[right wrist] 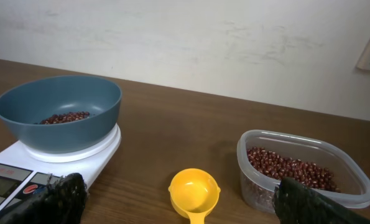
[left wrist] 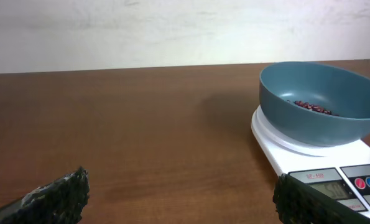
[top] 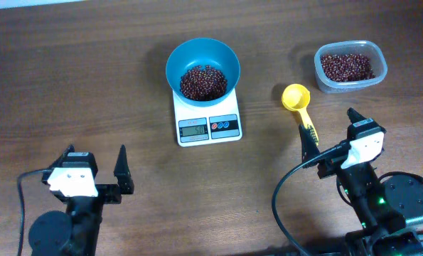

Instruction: Scoop item into bowl and weigh 50g on scale

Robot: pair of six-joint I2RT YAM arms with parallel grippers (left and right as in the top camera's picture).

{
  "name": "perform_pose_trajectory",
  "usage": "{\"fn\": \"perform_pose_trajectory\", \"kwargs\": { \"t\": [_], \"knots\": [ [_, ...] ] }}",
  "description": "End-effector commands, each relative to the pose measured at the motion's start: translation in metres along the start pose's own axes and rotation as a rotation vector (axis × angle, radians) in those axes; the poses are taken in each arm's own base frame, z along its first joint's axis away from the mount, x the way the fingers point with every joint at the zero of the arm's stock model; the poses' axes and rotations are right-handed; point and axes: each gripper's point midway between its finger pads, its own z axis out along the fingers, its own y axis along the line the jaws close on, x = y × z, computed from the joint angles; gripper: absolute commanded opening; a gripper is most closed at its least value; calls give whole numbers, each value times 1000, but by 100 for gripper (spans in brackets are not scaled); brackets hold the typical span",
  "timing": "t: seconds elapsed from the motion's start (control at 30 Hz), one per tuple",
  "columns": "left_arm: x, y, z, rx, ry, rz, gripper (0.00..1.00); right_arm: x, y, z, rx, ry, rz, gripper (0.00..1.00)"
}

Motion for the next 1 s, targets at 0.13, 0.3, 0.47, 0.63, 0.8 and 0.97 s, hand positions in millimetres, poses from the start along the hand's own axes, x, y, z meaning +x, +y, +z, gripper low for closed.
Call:
{"fn": "perform_pose_trajectory", "kwargs": {
  "t": [0.13,0.3,0.47,0.63,0.8,0.97],
  "knots": [
    [-15,0,-5,2,-73,14,99,2,1,0,-2,4,-9,99],
    [-14,0,-5,2,-71,14,99,2,1,0,-2,4,-9,99],
    [-14,0,-5,2,-71,14,99,2,1,0,-2,4,-9,99],
    [-14,0,-5,2,-71,14,99,2,1,0,-2,4,-9,99],
    [-14,0,-5,2,-71,14,99,2,1,0,-2,4,-9,99],
    [-14,0,-5,2,-71,14,99,3,1,0,-2,4,-9,99]
  ]
}}
